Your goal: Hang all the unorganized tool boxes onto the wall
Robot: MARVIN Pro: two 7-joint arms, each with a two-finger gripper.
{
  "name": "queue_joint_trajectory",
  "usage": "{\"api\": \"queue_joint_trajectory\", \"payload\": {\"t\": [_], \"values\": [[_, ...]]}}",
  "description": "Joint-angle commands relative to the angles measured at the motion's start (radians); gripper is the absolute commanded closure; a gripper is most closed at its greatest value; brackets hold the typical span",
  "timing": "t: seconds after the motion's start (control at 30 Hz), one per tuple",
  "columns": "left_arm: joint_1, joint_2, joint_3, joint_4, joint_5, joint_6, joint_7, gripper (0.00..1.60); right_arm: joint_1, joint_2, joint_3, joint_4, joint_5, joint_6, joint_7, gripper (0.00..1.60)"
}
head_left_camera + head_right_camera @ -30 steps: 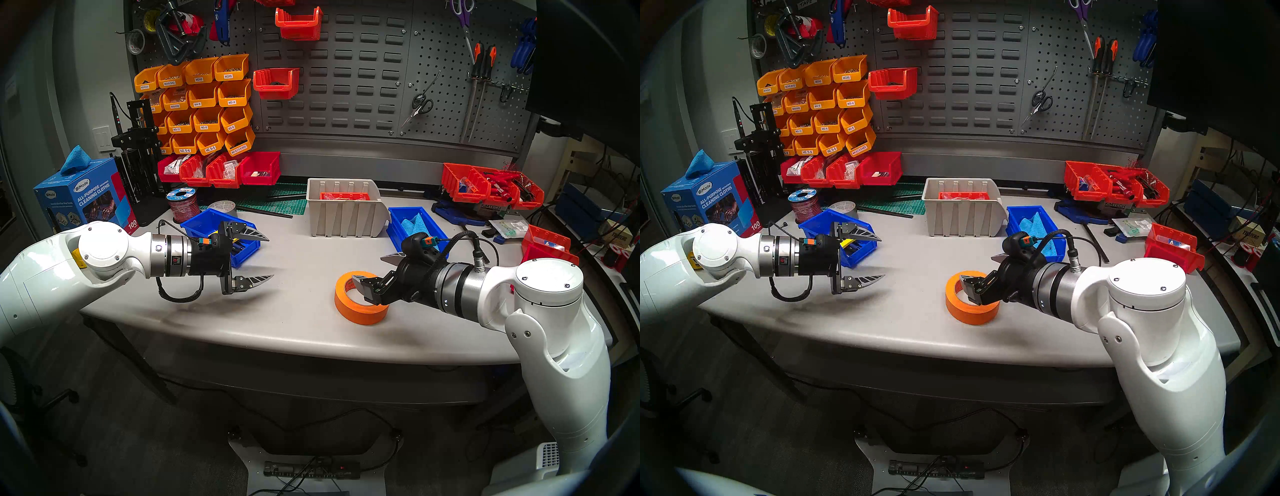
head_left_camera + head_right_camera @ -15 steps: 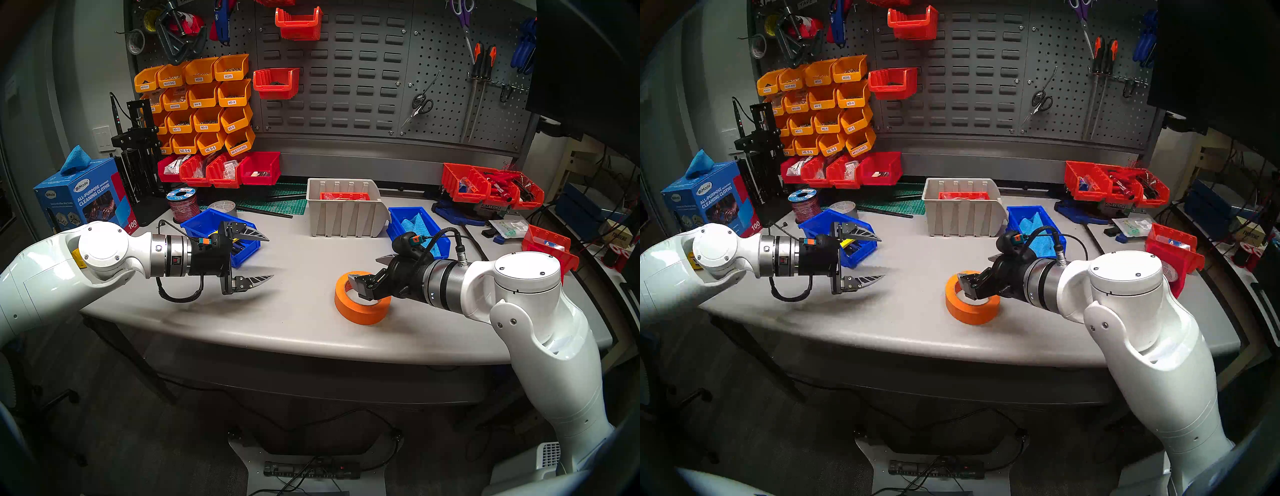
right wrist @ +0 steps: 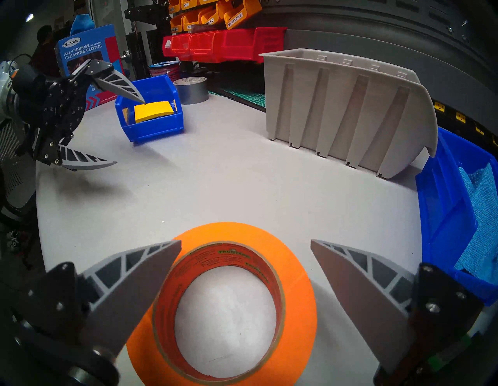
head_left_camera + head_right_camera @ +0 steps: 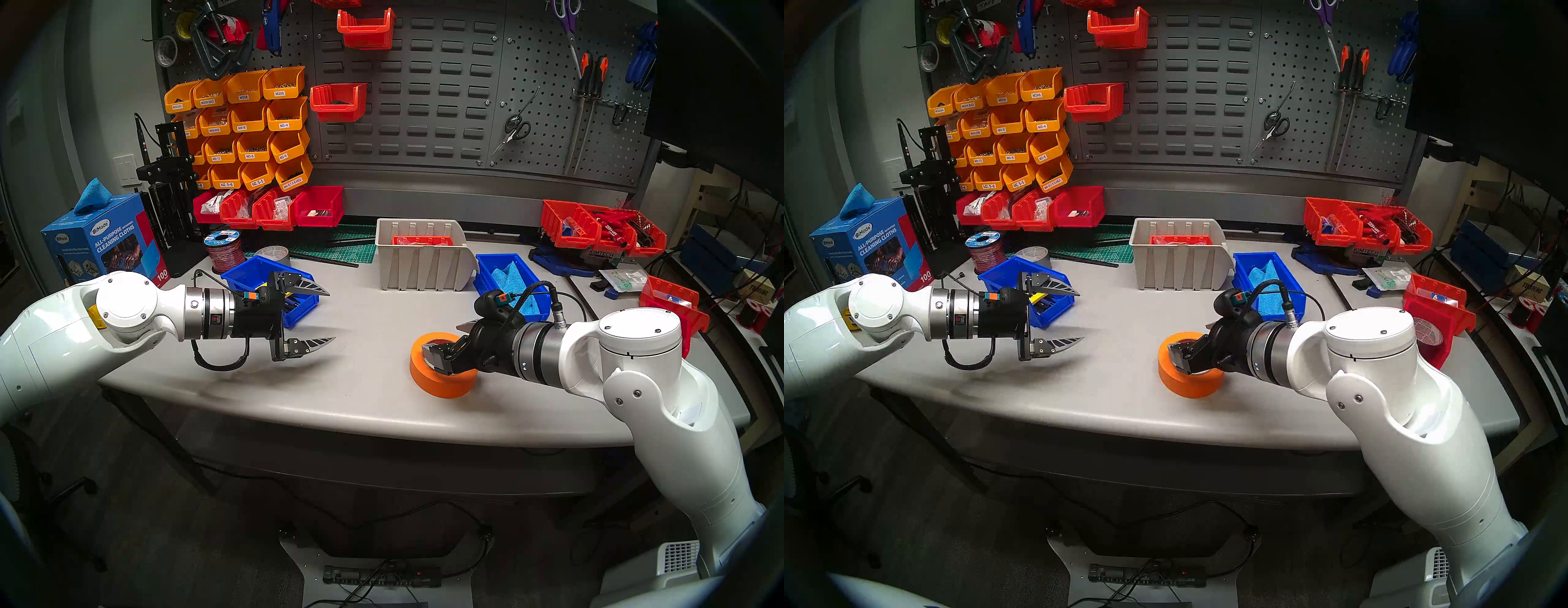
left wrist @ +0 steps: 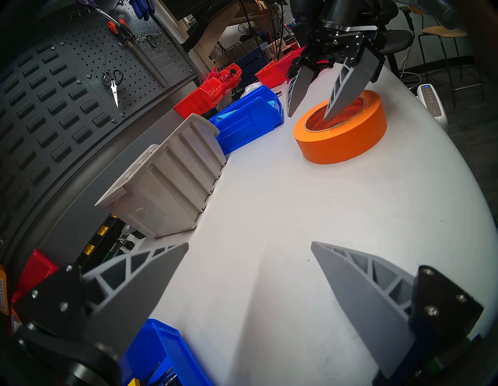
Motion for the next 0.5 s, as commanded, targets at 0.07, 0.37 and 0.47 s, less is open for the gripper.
{"api": "queue_joint_trajectory", "payload": {"t": [0.07, 0.37, 0.47], "values": [[-0.01, 0.001, -0.009, -0.002, -0.001, 0.0, -0.001, 0.0, -0.005, 0.12, 0.014, -0.036, 0.151, -0.002, -0.117, 0.0], [-0.011, 0.001, -0.009, -0.002, -0.001, 0.0, -0.001, 0.0, -0.011, 0.191, 0.022, -0.046, 0.299, -0.002, -0.227, 0.0], [-0.011, 0.001, -0.009, -0.002, -0.001, 0.0, -0.001, 0.0, -0.007, 0.217, 0.023, -0.052, 0.344, -0.002, -0.256, 1.6]]}}
